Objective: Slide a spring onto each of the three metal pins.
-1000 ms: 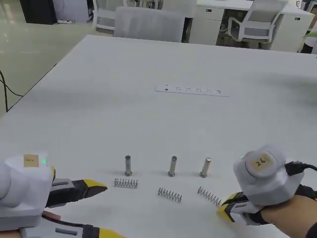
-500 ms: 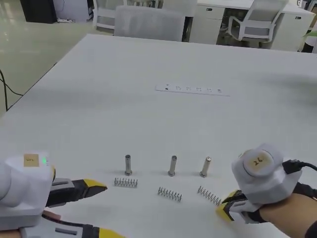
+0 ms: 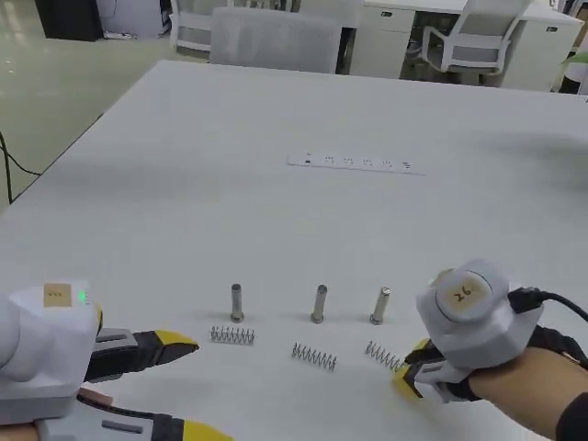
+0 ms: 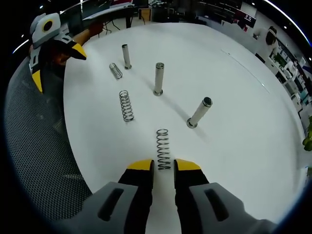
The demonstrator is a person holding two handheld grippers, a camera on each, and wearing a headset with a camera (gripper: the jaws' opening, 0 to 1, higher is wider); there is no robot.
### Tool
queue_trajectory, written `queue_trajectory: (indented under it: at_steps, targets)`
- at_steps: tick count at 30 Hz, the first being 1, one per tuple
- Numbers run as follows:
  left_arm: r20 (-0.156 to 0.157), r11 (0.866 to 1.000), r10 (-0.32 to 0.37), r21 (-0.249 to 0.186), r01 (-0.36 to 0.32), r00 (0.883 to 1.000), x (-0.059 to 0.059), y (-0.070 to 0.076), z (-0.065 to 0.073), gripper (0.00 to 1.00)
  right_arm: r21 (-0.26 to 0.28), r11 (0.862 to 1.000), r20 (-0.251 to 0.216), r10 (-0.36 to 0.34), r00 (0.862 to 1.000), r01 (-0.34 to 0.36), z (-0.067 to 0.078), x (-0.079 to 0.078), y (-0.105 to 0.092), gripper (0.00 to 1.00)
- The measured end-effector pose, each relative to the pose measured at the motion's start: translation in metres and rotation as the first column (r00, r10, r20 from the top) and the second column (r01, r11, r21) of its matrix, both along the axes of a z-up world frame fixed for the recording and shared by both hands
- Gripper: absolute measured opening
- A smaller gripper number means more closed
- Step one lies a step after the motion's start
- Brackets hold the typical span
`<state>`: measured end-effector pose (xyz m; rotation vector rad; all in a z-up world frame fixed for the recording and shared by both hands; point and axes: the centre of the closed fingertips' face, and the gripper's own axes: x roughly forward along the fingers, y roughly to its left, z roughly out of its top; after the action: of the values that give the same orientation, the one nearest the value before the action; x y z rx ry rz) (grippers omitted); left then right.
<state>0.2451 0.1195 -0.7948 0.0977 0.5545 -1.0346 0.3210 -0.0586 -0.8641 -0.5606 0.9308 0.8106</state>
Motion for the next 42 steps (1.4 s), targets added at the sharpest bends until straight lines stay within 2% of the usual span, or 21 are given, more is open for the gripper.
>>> queue_trajectory:
  at_steps: [5,9,18,26,39,42]
  targets:
    - [-0.003,1.000,-0.004,0.002,0.004,1.000,-0.001,0.000,-0.001,0.63,0.051,0.998,-0.035,-0.026,0.999,0.027,-0.001,0.001,0.002,0.10]
    - [-0.005,1.000,-0.012,0.007,0.012,1.000,-0.002,-0.001,-0.002,0.63,0.071,0.996,-0.044,-0.041,0.998,0.044,-0.001,0.002,0.002,0.08]
    - [0.000,1.000,-0.018,0.008,0.018,1.000,-0.002,-0.002,-0.001,0.62,0.048,0.999,-0.027,-0.022,0.999,0.023,-0.001,0.001,0.003,0.08]
    - [0.009,1.000,-0.014,0.002,0.014,1.000,-0.001,-0.002,0.001,0.62,0.024,0.999,-0.054,-0.027,0.998,0.028,-0.002,-0.003,0.002,0.07]
    - [0.036,0.999,-0.036,0.032,0.035,0.999,-0.002,-0.003,0.002,0.62,0.020,0.999,-0.069,-0.048,0.996,0.049,-0.001,-0.008,0.000,0.07]
    - [0.040,0.998,-0.050,0.042,0.048,0.998,-0.004,-0.003,0.004,0.62,0.019,0.999,-0.057,-0.044,0.997,0.045,0.002,-0.008,0.000,0.07]
